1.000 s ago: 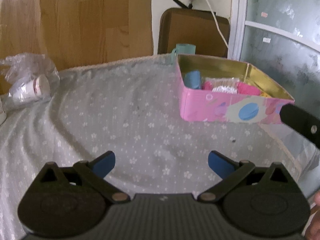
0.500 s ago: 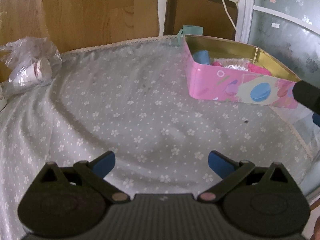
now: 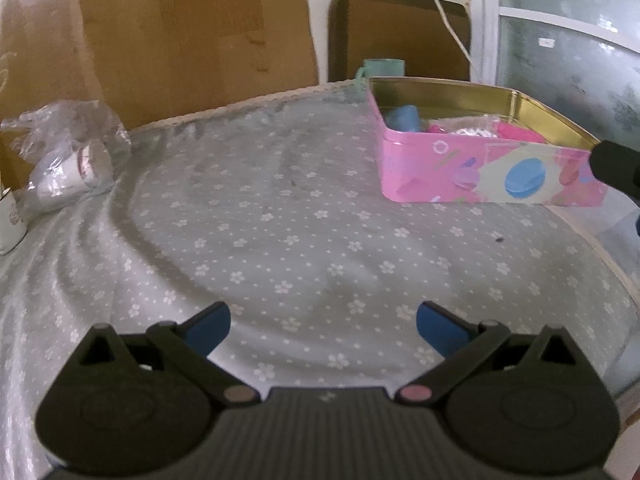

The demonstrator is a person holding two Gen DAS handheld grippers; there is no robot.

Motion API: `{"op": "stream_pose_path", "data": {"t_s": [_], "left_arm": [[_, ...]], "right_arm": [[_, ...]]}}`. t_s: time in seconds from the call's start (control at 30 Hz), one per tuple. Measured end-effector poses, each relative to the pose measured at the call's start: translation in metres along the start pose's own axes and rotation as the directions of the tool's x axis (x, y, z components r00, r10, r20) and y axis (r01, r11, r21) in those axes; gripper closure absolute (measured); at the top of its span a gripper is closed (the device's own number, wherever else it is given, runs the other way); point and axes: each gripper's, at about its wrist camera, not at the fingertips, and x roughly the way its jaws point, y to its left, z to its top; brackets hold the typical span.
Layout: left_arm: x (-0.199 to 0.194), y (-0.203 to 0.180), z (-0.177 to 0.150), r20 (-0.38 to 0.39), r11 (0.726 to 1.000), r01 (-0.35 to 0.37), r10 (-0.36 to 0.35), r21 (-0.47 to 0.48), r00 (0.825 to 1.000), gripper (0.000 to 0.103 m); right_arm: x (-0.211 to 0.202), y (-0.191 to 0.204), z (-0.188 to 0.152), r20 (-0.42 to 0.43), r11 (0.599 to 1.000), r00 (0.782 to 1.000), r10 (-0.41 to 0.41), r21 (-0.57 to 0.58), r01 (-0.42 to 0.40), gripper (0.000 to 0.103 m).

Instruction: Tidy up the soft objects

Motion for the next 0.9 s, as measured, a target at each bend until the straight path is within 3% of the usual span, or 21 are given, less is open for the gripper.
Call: {"op": "stream_pose_path", "data": {"t_s": [0.9], "left_arm": [[-0.002,-0.014,-0.004,-0.019,0.995,-0.006,0.008,0.095,1.0,0.0]], "right_arm": [[0.003,0.002,-0.005,-0.029,0.999,0.999,-0.023,-0.036,0.022,0.0]]}}
